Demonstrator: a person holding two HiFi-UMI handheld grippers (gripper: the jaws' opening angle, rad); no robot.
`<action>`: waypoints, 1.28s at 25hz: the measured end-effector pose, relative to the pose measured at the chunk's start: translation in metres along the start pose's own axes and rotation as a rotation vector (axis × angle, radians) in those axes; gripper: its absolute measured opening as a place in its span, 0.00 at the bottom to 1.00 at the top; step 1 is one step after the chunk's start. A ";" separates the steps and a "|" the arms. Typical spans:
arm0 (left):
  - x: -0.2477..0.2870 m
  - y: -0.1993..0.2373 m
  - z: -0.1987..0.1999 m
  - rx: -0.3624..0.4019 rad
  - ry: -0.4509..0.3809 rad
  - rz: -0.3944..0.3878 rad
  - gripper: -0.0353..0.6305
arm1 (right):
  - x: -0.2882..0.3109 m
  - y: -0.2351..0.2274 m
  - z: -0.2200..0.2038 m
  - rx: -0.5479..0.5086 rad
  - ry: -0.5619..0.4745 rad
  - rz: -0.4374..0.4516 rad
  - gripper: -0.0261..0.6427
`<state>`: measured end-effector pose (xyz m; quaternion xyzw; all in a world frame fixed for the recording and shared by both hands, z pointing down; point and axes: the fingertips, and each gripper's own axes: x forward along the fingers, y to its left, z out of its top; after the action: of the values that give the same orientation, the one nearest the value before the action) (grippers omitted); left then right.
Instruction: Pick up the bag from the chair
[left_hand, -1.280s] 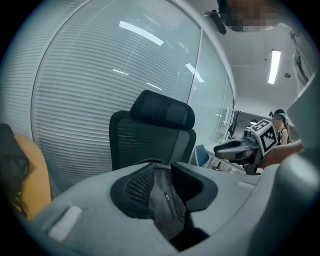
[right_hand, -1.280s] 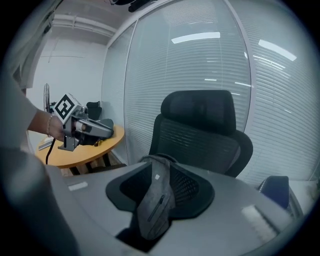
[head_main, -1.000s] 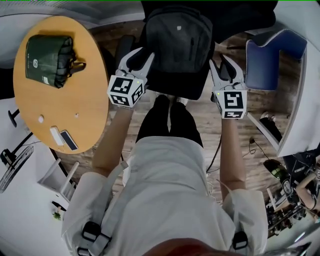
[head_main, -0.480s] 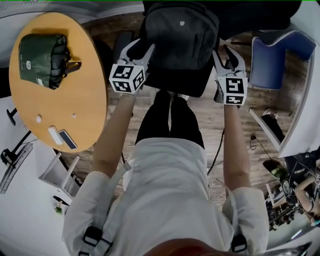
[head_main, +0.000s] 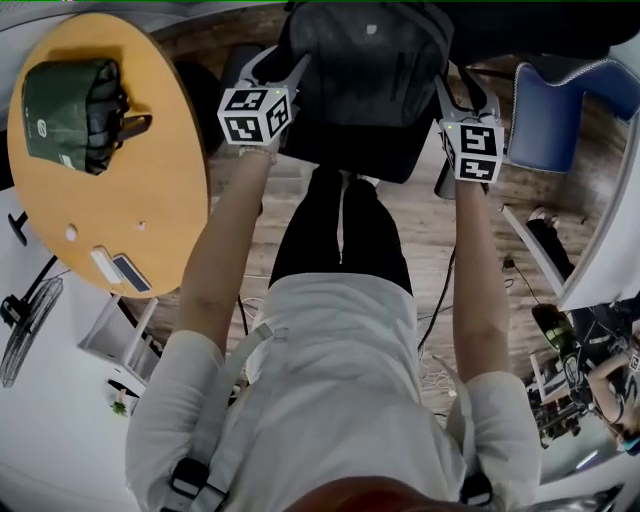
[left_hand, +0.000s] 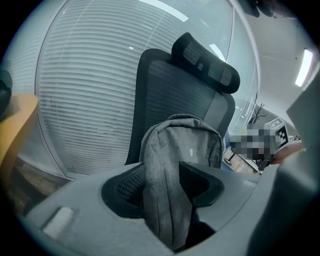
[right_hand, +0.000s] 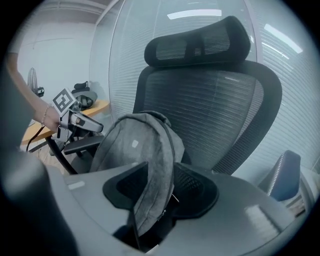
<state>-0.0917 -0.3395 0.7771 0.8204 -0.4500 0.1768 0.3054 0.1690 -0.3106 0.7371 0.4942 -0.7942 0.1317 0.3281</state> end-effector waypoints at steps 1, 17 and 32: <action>0.005 0.003 -0.001 -0.002 0.006 0.002 0.38 | 0.004 -0.002 -0.003 0.004 0.005 0.000 0.28; 0.054 0.022 -0.019 -0.046 0.044 0.022 0.30 | 0.059 -0.010 -0.027 0.039 0.053 -0.034 0.19; 0.019 -0.006 -0.018 -0.053 0.012 -0.014 0.15 | 0.024 0.001 -0.024 0.079 0.081 -0.014 0.11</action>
<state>-0.0766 -0.3370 0.7990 0.8141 -0.4470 0.1675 0.3307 0.1705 -0.3140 0.7704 0.5065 -0.7710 0.1808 0.3411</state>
